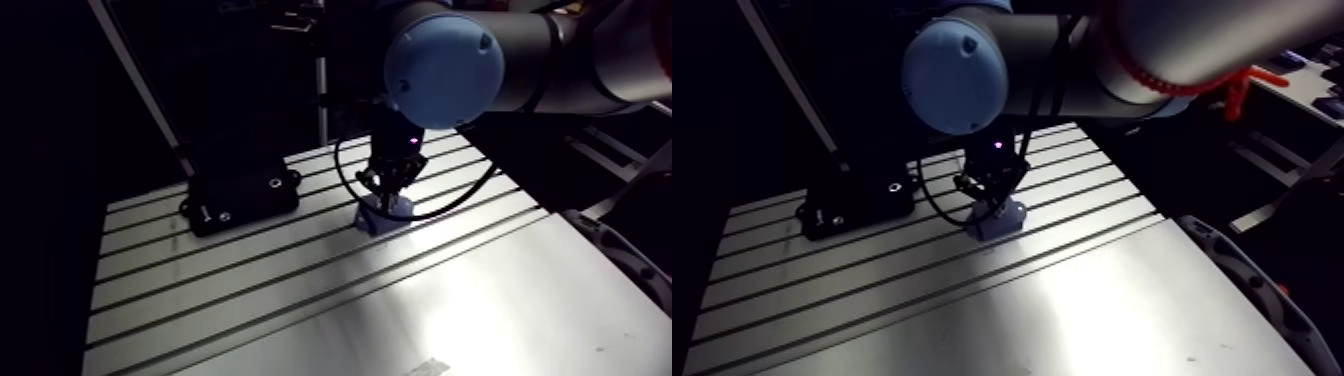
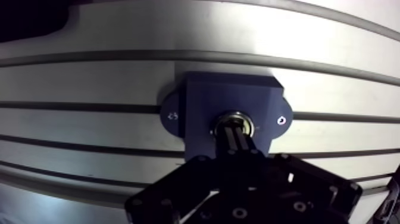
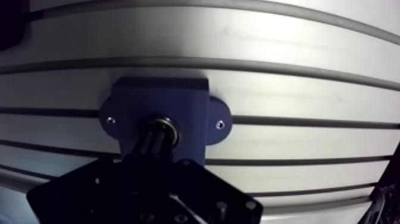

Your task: Pick up the bearing and press it into the housing until flush.

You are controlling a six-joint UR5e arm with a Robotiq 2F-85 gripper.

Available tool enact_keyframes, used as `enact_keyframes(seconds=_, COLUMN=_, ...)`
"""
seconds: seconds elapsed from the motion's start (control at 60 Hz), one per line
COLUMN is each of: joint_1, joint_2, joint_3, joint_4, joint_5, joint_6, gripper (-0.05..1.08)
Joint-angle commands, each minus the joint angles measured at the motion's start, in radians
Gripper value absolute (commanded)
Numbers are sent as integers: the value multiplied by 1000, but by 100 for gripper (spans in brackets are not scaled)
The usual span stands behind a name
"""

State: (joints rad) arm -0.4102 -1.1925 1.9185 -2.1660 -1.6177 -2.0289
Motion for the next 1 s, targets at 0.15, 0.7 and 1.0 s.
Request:
enact_keyframes(seconds=0.15, joint_1=-1, joint_2=1, joint_3=6, joint_4=1, joint_5=0, joint_6=0, gripper=108)
enact_keyframes(seconds=0.7, joint_1=1, joint_2=3, joint_3=10, joint_4=-1, joint_5=0, joint_6=2, gripper=108)
enact_keyframes(seconds=1.0, joint_1=1, joint_2=2, joint_3=12, joint_4=-8, joint_5=0, joint_6=0, gripper=108)
